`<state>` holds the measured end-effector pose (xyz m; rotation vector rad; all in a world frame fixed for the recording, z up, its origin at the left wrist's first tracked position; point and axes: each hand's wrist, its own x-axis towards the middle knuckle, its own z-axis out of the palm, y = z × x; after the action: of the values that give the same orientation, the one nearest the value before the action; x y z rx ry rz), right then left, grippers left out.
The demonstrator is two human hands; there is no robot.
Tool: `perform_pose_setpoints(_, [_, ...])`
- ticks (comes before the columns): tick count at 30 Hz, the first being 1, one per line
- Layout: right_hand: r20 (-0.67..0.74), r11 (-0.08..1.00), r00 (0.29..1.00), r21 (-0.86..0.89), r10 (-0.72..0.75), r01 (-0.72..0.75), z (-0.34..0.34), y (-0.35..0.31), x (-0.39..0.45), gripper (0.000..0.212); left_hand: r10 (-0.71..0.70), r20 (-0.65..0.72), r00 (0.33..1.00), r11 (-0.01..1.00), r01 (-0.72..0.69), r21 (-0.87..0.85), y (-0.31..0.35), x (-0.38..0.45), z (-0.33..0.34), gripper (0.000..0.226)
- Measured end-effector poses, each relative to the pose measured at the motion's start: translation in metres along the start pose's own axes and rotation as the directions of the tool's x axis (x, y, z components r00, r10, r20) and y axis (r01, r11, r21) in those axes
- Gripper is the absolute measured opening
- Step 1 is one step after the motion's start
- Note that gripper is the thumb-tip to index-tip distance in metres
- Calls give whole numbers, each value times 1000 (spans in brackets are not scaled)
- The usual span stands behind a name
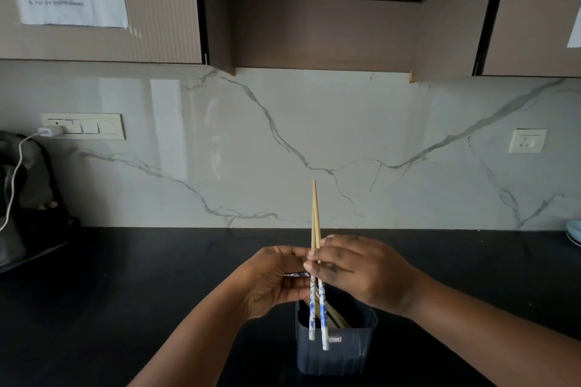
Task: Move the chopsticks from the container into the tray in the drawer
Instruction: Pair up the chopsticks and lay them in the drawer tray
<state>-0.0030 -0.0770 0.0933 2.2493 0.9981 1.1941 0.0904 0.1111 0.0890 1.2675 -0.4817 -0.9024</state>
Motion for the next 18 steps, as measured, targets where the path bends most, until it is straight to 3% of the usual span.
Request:
perform_pose_setpoints(9, [27,986,994,124,106,-109,-1,-4,-4,22,-99,17,995,988,100,-118,-8,0,9,26])
perform_pose_setpoints(12, [60,987,994,125,95,-102,-2,-2,-7,19,-121,30,992,981,124,-152,-11,-1,15,18])
perform_pose_setpoints(18, [62,977,990,163,129,-138,-4,-3,-14,14,-88,-6,996,991,86,-105,-19,2,21,16])
